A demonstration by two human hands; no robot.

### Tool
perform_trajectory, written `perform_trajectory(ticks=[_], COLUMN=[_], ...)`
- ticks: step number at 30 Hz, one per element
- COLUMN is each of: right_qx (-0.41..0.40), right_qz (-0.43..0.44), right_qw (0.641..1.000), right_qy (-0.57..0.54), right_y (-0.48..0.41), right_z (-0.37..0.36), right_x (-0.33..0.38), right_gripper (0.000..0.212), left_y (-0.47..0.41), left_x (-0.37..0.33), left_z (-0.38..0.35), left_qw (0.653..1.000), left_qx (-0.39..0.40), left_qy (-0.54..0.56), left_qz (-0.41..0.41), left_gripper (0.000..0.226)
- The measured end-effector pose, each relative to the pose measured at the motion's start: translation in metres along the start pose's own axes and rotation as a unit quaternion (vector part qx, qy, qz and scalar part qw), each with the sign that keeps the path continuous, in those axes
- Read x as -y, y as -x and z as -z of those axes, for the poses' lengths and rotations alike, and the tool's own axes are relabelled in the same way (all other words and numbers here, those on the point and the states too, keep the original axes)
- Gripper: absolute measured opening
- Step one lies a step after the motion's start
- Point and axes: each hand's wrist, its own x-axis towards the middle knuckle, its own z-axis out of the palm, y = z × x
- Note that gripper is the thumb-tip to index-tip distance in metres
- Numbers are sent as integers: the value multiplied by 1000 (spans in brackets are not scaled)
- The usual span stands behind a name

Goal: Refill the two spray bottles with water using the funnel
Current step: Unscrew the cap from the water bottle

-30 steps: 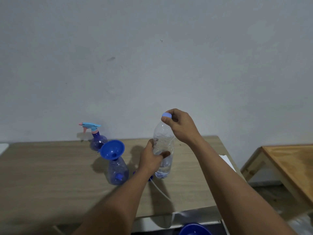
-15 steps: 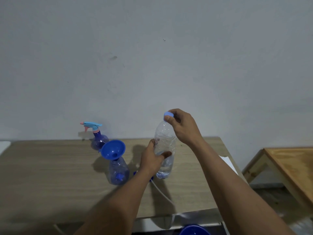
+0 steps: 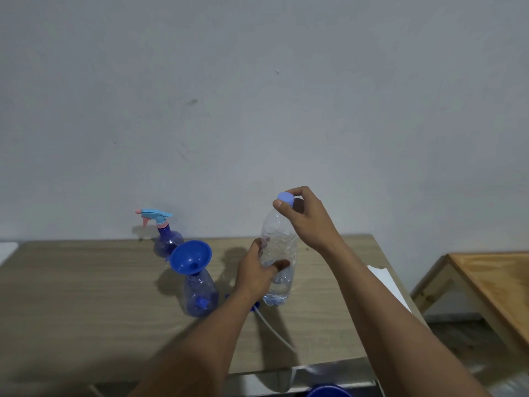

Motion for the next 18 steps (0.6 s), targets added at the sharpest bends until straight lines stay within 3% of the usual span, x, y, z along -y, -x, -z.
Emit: perform_trajectory(ticks=[5,9,14,18], right_qx=[-10,-72,-139,-98], right_qz=[38,51,-9,-92], right_qw=[999,996,990,983], right_qy=[26,12,28,123], right_y=[-1,2,30,65], right_z=[1,5,13,6], right_x=[-1,0,-41,-115], right_gripper=[23,21,20,28], left_y=[-2,-2,-2,-1], left_x=[2,3,1,4], left_z=[0,-1,-2,-3], left_qw=[1000,1000,1000,1000], left_qx=[2,-2,-12,-21], left_qy=[4,15,14,8], left_qz=[6,3,-4,-17], left_gripper=[66,63,58,60])
